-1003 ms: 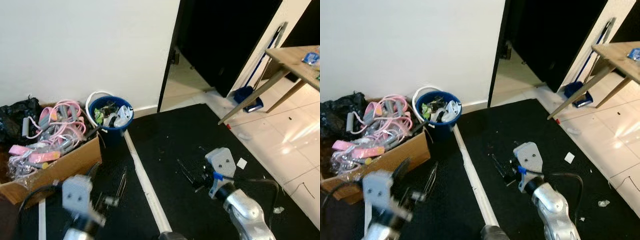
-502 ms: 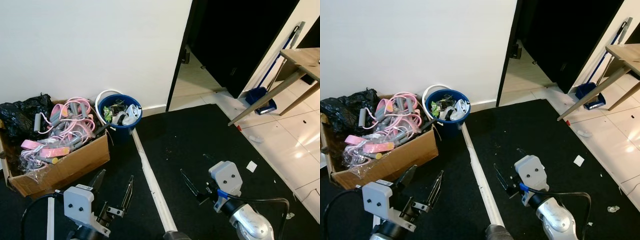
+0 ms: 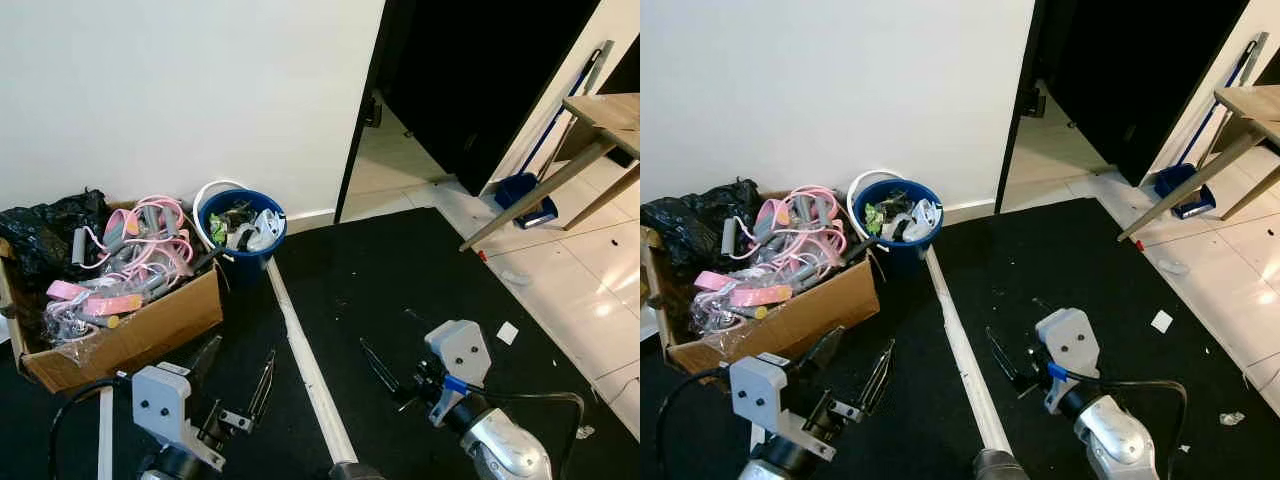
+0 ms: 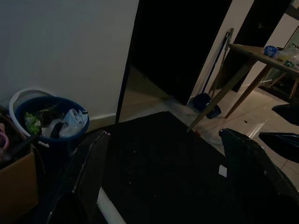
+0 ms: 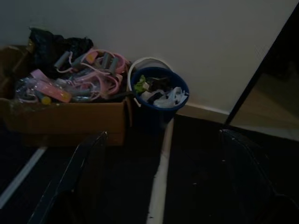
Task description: Picking trash to rubbish bin
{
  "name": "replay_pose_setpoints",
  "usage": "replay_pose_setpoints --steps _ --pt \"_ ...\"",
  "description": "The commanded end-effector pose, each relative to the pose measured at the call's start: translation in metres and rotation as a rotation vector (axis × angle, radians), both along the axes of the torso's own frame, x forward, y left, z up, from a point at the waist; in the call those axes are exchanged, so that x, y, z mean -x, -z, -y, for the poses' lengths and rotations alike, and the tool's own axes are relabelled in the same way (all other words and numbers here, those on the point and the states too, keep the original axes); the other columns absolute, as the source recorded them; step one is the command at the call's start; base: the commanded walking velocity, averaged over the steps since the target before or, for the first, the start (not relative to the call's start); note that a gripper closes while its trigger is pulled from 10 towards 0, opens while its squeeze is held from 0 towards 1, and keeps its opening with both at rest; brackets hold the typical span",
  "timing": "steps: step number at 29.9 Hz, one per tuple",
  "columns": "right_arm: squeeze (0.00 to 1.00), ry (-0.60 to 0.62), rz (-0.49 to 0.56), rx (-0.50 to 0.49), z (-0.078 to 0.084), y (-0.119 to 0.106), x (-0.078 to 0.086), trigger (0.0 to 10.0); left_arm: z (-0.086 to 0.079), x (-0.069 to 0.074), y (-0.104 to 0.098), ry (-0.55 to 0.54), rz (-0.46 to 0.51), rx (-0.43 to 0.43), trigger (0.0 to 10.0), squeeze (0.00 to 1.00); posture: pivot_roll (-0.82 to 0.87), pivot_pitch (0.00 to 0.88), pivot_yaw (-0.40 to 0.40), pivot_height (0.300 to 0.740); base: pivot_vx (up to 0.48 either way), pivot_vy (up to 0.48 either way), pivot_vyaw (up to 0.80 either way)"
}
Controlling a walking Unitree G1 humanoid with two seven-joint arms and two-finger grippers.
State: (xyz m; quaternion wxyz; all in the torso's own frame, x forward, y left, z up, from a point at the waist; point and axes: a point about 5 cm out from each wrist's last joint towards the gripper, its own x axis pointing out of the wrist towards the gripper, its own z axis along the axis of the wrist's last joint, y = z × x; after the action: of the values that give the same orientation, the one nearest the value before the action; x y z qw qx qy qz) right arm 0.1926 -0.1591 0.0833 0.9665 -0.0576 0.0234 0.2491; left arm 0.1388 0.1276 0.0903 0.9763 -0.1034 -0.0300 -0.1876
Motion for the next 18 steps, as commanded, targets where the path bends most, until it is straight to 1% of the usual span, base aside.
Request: replay_pose_setpoints --steps 1,3,4,5,7,8,9,10,11,12,14,15,18 --pt "0.00 -0.003 0.003 -0.017 -0.001 -0.004 -0.002 10.0 -0.001 0.000 0.000 0.010 -0.012 -0.008 10.0 0.00 -0.07 0.006 -0.050 0.740 0.000 0.000 0.00" --pt "0.00 -0.002 0.001 -0.022 0.000 -0.004 -0.004 10.0 -0.002 -0.001 0.000 0.007 -0.012 -0.017 10.0 0.00 -0.07 0.005 -0.053 0.740 0.000 0.000 0.00" --pt "0.00 -0.002 0.000 -0.025 0.001 -0.004 -0.006 10.0 -0.003 -0.003 -0.001 0.017 -0.005 -0.056 10.0 0.00 -0.08 0.006 -0.054 0.740 0.000 0.000 0.00" --pt "0.00 -0.002 0.000 -0.025 0.001 -0.004 -0.006 10.0 -0.003 -0.003 -0.001 0.017 -0.005 -0.056 10.0 0.00 -0.08 0.006 -0.054 0.740 0.000 0.000 0.00" --pt "0.00 0.014 0.008 -0.024 0.003 -0.006 -0.010 10.0 -0.007 -0.010 -0.003 0.004 0.010 -0.108 10.0 0.00 -0.09 0.005 -0.045 0.740 0.000 0.000 0.00" --pt "0.00 0.020 0.011 -0.022 0.004 -0.006 -0.012 10.0 -0.009 -0.013 -0.004 -0.008 0.013 -0.120 10.0 0.00 -0.09 0.005 -0.045 0.740 0.000 0.000 0.00" --pt "0.00 0.024 0.026 0.006 0.005 -0.007 -0.015 10.0 -0.012 -0.018 -0.004 -0.022 0.015 -0.127 10.0 0.00 -0.09 0.006 -0.040 0.740 0.000 0.000 0.00" --pt "0.00 0.035 0.041 0.027 0.007 -0.008 -0.020 10.0 -0.015 -0.023 -0.005 -0.030 0.014 -0.125 10.0 0.00 -0.09 0.003 -0.042 0.740 0.000 0.000 0.00" --pt "0.00 0.035 0.041 0.027 0.007 -0.008 -0.020 10.0 -0.015 -0.023 -0.005 -0.030 0.014 -0.125 10.0 0.00 -0.09 0.003 -0.042 0.740 0.000 0.000 0.00" --pt "0.00 0.058 0.053 0.039 0.010 -0.009 -0.025 10.0 -0.017 -0.026 -0.005 -0.038 0.018 -0.123 10.0 0.00 -0.09 0.002 -0.041 0.740 0.000 0.000 0.00" --pt "0.00 0.048 0.038 0.027 0.009 -0.009 -0.038 10.0 -0.016 -0.026 -0.005 -0.017 0.027 -0.113 10.0 0.00 -0.09 0.003 -0.034 0.740 0.000 0.000 0.00" --pt "0.00 0.042 0.034 0.022 0.008 -0.009 -0.041 10.0 -0.016 -0.026 -0.005 -0.007 0.027 -0.106 10.0 0.00 -0.09 0.003 -0.034 0.740 0.000 0.000 0.00" --pt "0.00 0.019 0.024 0.016 0.005 -0.009 -0.043 10.0 -0.017 -0.027 -0.005 -0.002 0.019 -0.083 10.0 0.00 -0.09 0.004 -0.033 0.740 0.000 0.000 0.00"
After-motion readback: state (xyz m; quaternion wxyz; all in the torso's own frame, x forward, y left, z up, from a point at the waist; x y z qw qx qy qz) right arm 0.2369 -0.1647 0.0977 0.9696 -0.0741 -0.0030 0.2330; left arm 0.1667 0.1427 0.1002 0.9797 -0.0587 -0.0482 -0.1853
